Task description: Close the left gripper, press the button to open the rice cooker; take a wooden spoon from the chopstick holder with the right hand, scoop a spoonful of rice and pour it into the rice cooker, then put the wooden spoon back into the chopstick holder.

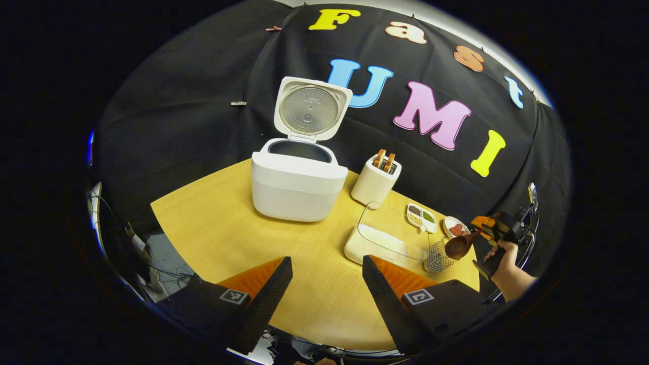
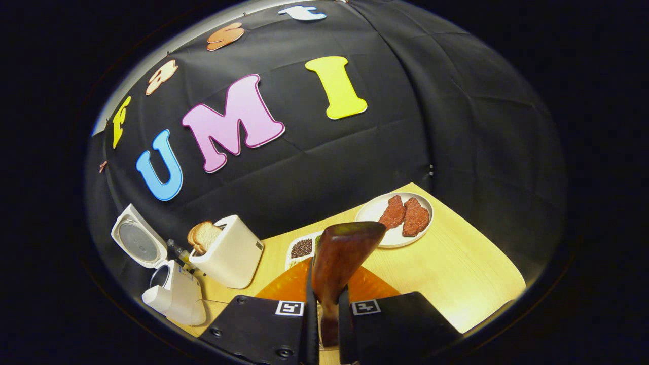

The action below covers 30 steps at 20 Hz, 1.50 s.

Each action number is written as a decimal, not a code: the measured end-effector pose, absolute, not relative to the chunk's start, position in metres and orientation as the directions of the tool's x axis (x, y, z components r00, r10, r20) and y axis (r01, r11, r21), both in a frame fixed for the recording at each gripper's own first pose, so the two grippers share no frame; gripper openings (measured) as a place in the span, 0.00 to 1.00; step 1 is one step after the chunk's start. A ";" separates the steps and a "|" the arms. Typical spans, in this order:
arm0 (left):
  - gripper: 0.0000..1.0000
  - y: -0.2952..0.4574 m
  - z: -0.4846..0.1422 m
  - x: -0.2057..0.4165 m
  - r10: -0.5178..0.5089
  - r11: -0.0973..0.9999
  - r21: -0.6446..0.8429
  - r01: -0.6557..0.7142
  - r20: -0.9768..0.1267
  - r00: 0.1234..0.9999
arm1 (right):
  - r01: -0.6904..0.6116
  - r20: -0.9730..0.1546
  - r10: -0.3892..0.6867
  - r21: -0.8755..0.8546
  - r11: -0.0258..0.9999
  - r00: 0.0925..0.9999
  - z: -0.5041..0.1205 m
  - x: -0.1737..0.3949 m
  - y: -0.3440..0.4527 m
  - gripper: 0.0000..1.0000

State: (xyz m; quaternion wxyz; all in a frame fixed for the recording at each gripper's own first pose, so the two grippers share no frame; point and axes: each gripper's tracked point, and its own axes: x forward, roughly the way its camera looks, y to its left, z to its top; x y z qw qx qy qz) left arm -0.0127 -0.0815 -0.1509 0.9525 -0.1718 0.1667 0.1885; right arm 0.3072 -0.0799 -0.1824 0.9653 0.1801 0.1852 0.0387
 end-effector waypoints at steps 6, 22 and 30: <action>0.96 -0.089 -0.151 -0.013 0.320 0.863 -0.262 -0.432 -0.378 0.869 | -0.006 -0.447 0.184 0.371 0.929 0.875 -0.232 0.308 -0.062 0.23; 0.96 0.030 0.011 0.039 0.431 0.886 -0.143 -0.441 -0.099 0.897 | -0.002 -0.427 0.104 0.232 0.973 0.898 -0.174 0.186 -0.102 0.99; 0.94 0.085 0.134 0.106 0.359 0.932 -0.077 -0.354 0.064 0.931 | -0.065 -0.292 0.087 0.082 0.994 0.952 -0.125 0.121 -0.084 0.98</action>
